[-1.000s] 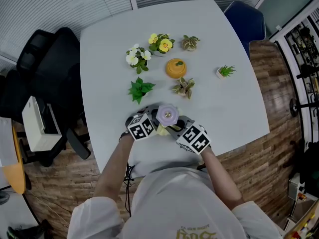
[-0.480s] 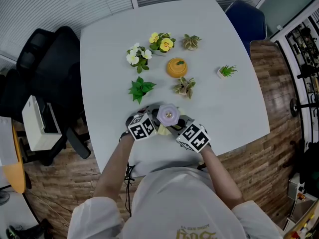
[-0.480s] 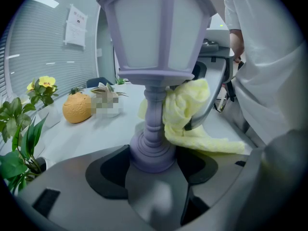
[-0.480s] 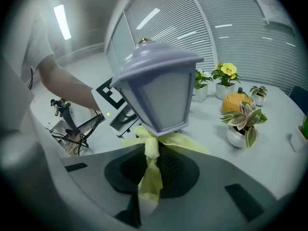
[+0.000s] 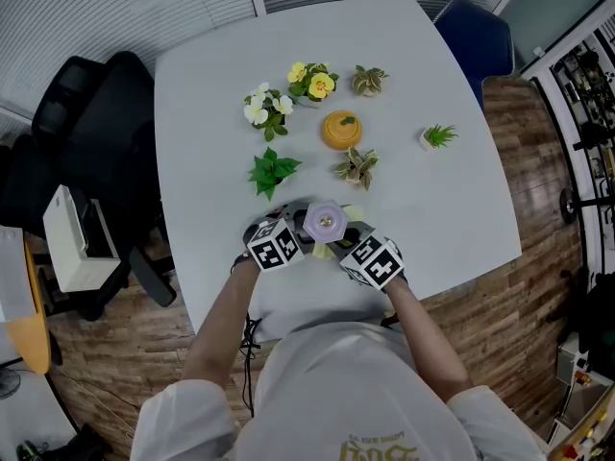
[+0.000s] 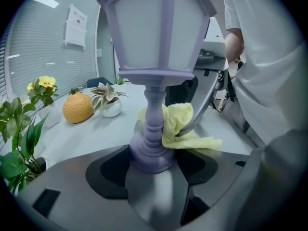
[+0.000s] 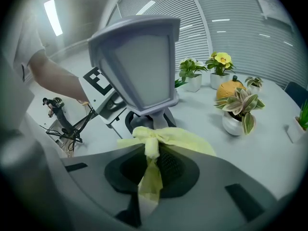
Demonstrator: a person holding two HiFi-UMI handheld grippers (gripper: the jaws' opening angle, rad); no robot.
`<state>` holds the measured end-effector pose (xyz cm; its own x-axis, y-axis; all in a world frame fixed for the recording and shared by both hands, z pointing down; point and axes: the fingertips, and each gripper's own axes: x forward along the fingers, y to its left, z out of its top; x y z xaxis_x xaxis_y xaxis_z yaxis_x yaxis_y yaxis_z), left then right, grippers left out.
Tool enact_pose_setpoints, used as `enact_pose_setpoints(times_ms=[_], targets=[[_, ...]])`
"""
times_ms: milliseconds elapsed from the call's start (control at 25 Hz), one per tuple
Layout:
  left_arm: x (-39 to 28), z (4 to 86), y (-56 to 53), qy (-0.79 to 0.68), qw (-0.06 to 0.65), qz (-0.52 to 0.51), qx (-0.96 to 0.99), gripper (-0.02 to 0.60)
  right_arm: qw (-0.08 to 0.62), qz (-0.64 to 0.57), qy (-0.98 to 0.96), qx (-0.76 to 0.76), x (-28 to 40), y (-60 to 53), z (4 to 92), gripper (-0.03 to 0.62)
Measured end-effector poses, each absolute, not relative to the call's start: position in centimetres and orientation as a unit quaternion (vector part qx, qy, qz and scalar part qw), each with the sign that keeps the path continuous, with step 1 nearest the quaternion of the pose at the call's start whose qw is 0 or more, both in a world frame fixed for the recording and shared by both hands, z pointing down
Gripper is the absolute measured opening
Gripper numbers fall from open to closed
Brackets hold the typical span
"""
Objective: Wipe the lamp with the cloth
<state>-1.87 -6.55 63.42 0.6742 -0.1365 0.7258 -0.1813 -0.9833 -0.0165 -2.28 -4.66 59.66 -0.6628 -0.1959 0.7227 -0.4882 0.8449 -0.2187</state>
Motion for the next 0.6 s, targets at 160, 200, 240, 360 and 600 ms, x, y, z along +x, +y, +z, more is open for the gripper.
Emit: enact_pose_setpoints(times_ms=[160, 200, 240, 360, 600], targets=[[-1.9, 63.4, -6.5, -0.087, 0.028, 0.394, 0.915, 0.302, 0.356, 0.219, -0.887, 0.197, -2.2, -4.7, 60.1, 0.055], [-1.9, 63.4, -6.5, -0.087, 0.028, 0.394, 0.915, 0.302, 0.353, 0.223, -0.887, 0.197, -2.2, -4.7, 60.1, 0.055], [-1.9, 63.4, -6.5, -0.087, 0.028, 0.394, 0.914, 0.302, 0.352, 0.224, -0.887, 0.197, -2.2, -4.7, 60.1, 0.055], [-1.9, 63.3, -6.5, -0.087, 0.029, 0.394, 0.914, 0.302, 0.36, 0.221, -0.885, 0.198, -2.2, -4.7, 59.9, 0.055], [-1.9, 63.4, -6.5, -0.087, 0.029, 0.395, 0.914, 0.302, 0.339, 0.225, -0.886, 0.222, -1.3, -5.2, 58.5, 0.055]])
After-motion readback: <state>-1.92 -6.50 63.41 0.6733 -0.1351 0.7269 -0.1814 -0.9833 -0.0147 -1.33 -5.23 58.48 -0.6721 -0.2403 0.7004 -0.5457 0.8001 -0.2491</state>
